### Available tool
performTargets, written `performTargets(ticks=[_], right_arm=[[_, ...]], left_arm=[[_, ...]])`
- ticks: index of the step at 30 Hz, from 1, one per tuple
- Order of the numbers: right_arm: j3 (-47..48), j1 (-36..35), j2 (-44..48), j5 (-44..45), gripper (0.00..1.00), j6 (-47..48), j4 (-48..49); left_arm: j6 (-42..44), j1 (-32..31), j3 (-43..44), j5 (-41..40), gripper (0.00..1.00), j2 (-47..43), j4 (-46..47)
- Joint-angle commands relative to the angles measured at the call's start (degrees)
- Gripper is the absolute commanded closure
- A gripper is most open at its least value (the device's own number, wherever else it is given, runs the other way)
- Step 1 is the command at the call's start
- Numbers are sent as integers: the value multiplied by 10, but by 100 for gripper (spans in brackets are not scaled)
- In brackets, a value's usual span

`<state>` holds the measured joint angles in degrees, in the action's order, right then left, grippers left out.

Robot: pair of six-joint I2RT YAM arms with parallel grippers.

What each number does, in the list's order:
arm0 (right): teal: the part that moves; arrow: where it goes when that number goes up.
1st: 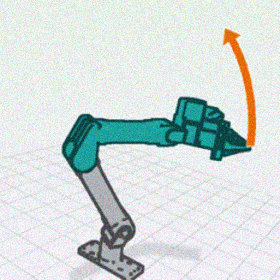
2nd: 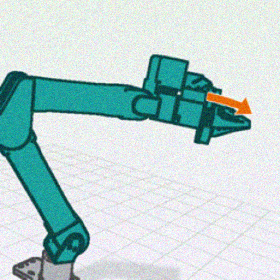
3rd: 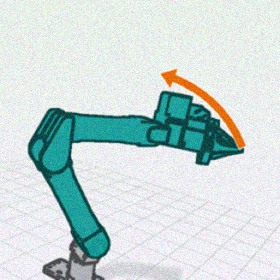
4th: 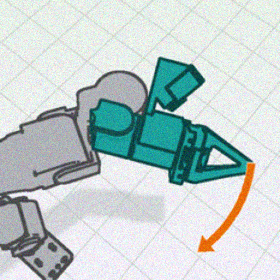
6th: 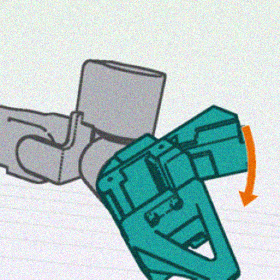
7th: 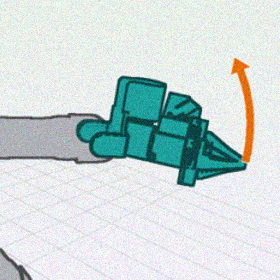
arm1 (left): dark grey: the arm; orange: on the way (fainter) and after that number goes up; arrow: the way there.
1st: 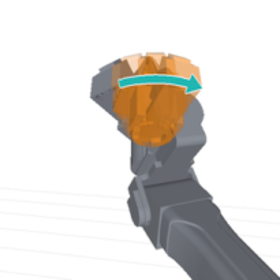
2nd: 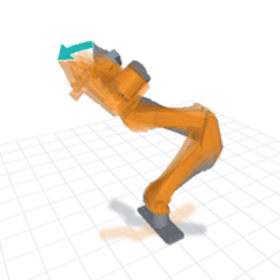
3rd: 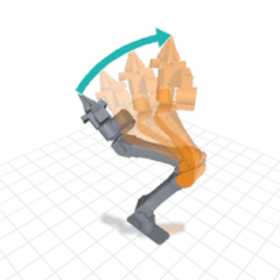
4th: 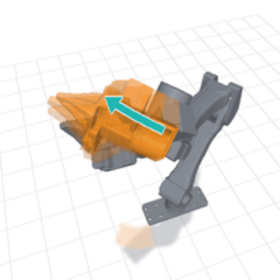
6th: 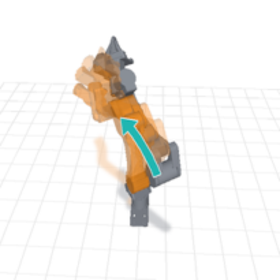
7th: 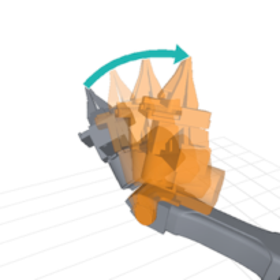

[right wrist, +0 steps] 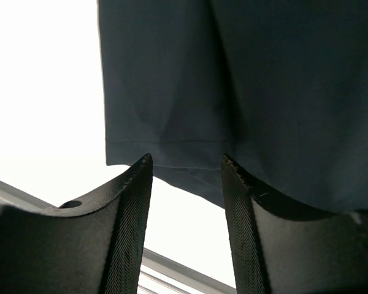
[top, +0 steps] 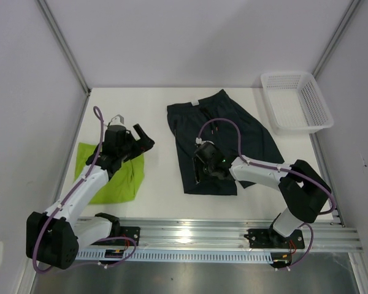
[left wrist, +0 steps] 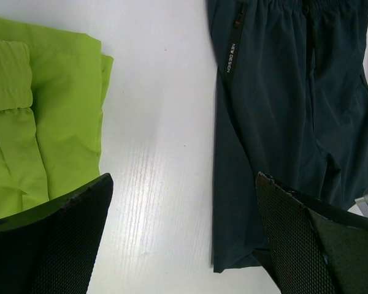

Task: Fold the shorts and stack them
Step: Flatten the shorts out

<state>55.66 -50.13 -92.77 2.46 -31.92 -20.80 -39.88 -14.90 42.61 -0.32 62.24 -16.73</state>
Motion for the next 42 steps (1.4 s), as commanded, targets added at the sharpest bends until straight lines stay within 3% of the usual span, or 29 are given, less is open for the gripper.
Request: performTargets(ticks=[1,14,21,23,27,32,42], right_arm=[[-12,12,29,-7,48,0,13],[-75,65,35,-120,47,-4,97],[-57,48,18,-125,66,4,102],[-41,35,15,-126,72,7,94],[-18,9,15,-116,100,16,74],[30,-80,8,-34,100,48,17],[87,-192,-61,-32,100,52,-1]], left_arm=[[15,-5,26,-14,1,-18,-1],[15,-14,34,-23,1,-23,-10],[16,-18,36,-28,1,-21,-15],[16,-18,36,-28,1,-19,-15],[18,-18,39,-28,1,-19,-15],[25,-18,46,-35,1,-12,-21],[29,-18,59,-33,1,4,-23]])
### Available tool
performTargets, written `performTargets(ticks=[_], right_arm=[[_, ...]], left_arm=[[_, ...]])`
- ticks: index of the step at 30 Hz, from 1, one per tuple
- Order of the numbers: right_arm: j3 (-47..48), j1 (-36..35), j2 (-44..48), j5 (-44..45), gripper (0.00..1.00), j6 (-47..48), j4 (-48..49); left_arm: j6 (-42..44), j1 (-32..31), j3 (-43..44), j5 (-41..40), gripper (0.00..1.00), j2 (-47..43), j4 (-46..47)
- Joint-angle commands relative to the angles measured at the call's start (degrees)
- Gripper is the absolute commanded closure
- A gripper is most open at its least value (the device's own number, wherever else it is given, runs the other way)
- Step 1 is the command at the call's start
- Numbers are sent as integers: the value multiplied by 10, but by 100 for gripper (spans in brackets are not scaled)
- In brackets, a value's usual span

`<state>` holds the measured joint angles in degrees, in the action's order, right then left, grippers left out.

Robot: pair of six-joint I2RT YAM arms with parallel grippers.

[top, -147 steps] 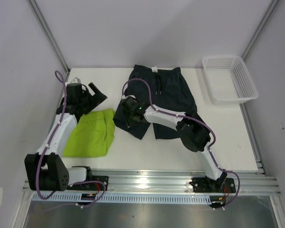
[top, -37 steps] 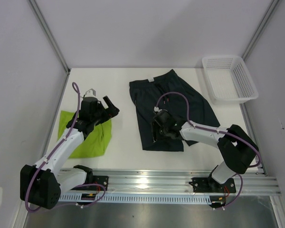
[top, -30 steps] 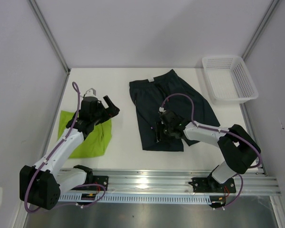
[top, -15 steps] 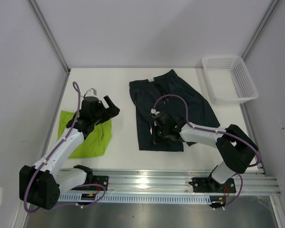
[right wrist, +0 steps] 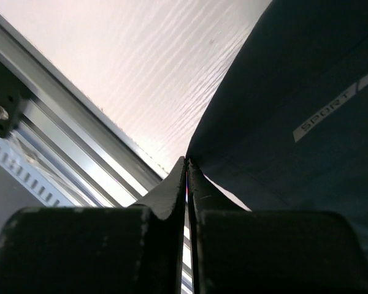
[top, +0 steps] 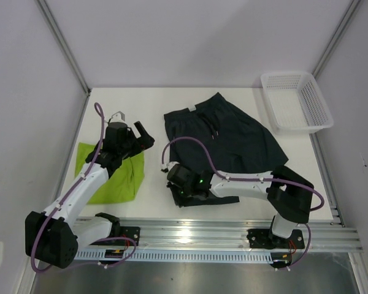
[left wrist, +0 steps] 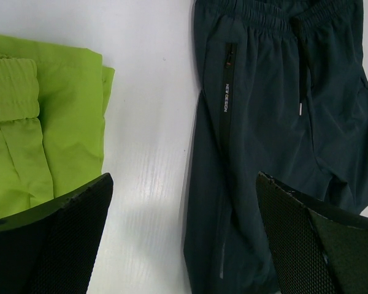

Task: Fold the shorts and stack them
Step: Flatten the shorts out

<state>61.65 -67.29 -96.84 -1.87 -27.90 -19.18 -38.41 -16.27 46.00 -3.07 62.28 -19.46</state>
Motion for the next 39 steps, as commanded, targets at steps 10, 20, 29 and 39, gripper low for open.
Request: performTargets(ticks=[10,20,29,39], right_arm=[[96,-120,-62,40,100,43,-86],[-27,-153,62,87,100,-7,-92],[-89,-134,140,96,100,-36,-83],[-98,-134,162,91,100,-41,-84]], left_arm=[[26,-3,56,15,1,81,23],[33,11,174,62,1,285,30],[16,16,184,90,3,352,67],[4,34,222,105,23,425,99]])
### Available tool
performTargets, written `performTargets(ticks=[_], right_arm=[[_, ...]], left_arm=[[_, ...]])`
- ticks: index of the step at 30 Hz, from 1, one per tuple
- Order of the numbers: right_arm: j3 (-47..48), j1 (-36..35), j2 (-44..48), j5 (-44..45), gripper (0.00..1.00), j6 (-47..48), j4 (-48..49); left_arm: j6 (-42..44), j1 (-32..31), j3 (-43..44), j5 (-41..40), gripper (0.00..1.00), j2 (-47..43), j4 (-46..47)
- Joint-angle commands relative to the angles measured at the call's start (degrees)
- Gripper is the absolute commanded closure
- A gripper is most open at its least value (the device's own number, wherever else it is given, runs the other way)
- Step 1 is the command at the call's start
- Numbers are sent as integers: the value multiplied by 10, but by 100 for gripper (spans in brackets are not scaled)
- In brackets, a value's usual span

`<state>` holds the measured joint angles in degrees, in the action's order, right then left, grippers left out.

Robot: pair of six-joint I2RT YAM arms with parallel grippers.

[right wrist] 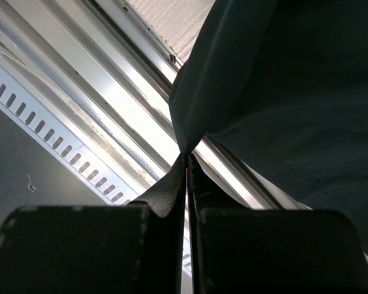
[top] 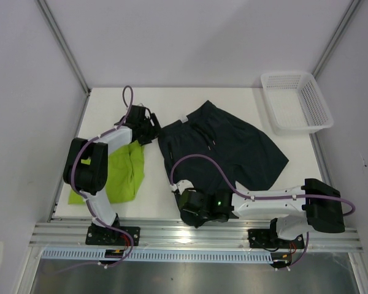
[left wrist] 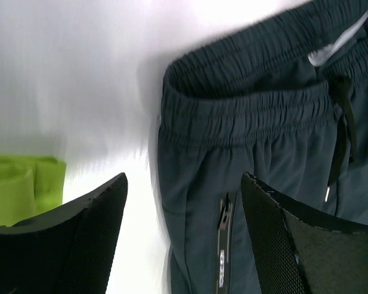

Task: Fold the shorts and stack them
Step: Flatten the shorts out

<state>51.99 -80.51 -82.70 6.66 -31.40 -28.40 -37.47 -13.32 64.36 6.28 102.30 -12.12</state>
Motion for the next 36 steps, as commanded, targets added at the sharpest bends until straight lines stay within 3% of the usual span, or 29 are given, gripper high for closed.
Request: performTargets(ticks=[1,6,15,19,30,31,33,34,36], right_arm=[[0,-2,19,6,100,-8,8],[0,-5,24,3,100,-9,11],[15,-37,9,7,100,1,2],[36,-63,-26,1,100,17,4],[139,-144,-154,19,100,65,-29],[141,-145,-153,20,97,63,-29],[137,-144,-143,35,71,56,-21],[132,-144,-136,37,57,54,-15],[117,-134,-111,38,51,44,4]], left_arm=[[-4,7,58,13,23,34,23],[-13,16,75,29,26,77,39],[-28,18,132,81,58,166,64],[-25,19,146,76,100,170,61],[-15,29,231,71,100,184,-12],[-13,31,238,71,96,186,-22],[-8,34,254,70,80,189,-38],[-8,35,252,70,66,186,-35],[-13,38,231,67,52,178,-15]])
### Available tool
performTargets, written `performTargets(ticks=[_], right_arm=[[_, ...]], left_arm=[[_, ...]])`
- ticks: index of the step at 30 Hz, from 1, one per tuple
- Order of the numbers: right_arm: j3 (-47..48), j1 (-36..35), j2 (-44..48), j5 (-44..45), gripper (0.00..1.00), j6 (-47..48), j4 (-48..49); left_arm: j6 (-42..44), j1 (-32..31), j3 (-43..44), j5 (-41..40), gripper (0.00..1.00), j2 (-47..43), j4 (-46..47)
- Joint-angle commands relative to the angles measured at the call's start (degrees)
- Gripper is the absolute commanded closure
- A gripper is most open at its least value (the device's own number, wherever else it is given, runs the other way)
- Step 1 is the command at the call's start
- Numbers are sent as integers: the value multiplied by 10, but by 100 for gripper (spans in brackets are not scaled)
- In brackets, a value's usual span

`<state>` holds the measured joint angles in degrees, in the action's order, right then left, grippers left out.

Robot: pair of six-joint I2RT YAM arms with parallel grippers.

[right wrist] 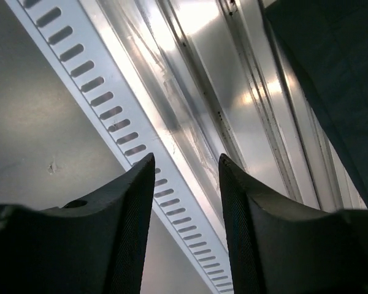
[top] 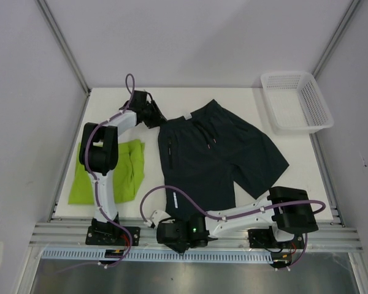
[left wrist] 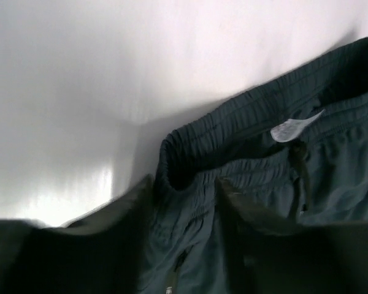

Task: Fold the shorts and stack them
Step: Flatten the shorts out

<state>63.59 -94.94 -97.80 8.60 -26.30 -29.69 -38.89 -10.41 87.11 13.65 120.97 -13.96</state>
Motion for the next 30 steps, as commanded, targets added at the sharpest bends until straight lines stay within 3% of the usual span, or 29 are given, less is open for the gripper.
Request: performTargets(ticks=[1,4,9,11,13,18,30], right_arm=[[-7,15,50,14,51,-12,23],[-35,44,82,11,52,-47,40],[-47,75,85,29,50,-101,64],[-42,85,68,44,51,-114,68],[-35,94,47,47,51,-121,77],[2,104,-13,38,44,-116,79],[73,114,-84,94,44,-136,50]], left_arm=[[0,10,-4,-6,43,-17,13],[-3,17,-27,0,30,-24,29],[-2,22,-32,2,22,-30,30],[-2,22,-41,1,9,-39,37],[-3,24,-62,1,2,-48,46],[0,34,-88,3,1,-74,62],[14,38,-121,16,1,-87,81]])
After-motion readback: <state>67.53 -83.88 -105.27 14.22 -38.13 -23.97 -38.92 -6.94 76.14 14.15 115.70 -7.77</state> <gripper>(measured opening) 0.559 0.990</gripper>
